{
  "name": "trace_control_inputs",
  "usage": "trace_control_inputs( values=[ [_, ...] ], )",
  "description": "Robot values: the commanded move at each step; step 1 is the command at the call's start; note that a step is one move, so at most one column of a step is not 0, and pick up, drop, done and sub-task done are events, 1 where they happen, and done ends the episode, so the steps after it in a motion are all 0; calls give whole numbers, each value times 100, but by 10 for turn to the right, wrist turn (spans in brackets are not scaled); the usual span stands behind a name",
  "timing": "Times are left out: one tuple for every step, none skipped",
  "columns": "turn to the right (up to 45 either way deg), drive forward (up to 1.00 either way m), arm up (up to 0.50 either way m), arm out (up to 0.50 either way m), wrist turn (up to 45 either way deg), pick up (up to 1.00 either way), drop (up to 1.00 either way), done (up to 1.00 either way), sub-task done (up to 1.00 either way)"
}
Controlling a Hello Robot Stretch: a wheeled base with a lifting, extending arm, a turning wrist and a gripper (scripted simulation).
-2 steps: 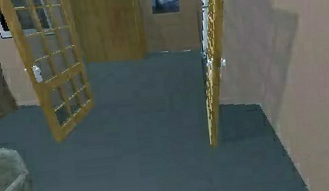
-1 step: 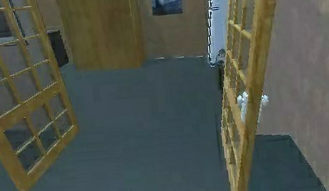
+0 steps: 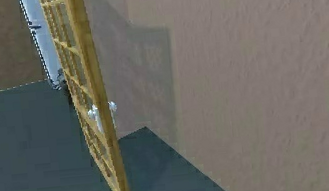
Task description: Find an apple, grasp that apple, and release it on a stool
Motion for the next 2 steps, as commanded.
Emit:
trace_control_inputs(
  values=[
    [150, 0, 0, 0, 0, 0, 0, 0, 0],
    [0, 30, 0, 0, 0, 0, 0, 0, 0]
  ],
)
